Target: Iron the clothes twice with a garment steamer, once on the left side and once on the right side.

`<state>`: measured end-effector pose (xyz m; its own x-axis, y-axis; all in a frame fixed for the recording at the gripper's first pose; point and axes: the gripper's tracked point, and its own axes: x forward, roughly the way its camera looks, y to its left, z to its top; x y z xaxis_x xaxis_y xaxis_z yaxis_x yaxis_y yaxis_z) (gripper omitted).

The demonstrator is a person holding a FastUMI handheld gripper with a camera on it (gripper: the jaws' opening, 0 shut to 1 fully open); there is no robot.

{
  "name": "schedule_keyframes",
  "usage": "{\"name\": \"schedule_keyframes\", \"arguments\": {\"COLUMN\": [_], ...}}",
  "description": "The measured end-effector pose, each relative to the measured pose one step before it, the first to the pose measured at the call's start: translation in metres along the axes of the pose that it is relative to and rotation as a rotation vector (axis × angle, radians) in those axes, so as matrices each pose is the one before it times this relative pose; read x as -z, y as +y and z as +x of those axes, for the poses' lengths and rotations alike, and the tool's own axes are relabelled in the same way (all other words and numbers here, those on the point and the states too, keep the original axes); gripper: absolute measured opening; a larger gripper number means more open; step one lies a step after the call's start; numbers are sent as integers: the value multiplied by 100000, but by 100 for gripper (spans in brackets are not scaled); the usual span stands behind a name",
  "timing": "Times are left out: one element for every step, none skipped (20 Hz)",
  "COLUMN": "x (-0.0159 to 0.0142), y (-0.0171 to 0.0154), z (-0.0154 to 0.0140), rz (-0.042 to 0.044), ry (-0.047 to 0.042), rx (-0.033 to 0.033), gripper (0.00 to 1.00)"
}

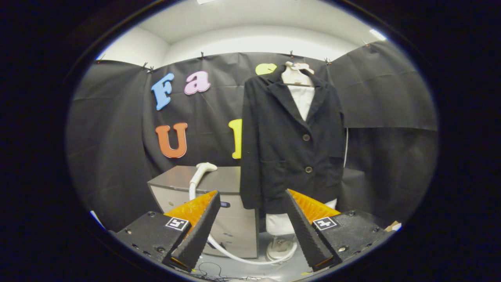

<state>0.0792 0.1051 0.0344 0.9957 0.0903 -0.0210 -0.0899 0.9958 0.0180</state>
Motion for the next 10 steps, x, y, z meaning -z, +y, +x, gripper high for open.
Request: {"name": "schedule_keyframes", "arguments": {"x": [-586, -209, -529, -320, -177, -144, 69, -69, -77, 86], "y": [1294, 1289, 1360, 1338, 1464, 1299, 1203, 1325, 1219, 1195], "z": [1152, 1156, 1330, 1446, 1492, 1578, 1508, 1619, 1680, 1853], "rz": [-386, -475, -351, -346, 18, 67, -501, -76, 651, 556], "ry": [-167, 444, -212, 505, 820, 335, 1021, 1285, 1140, 1707], "rx": [-1595, -1684, -1540, -1555, -2030, -1742, -1550, -1568, -1703, -1576], "gripper": [100, 100, 100, 100, 100, 100, 100, 100, 100, 100]}}
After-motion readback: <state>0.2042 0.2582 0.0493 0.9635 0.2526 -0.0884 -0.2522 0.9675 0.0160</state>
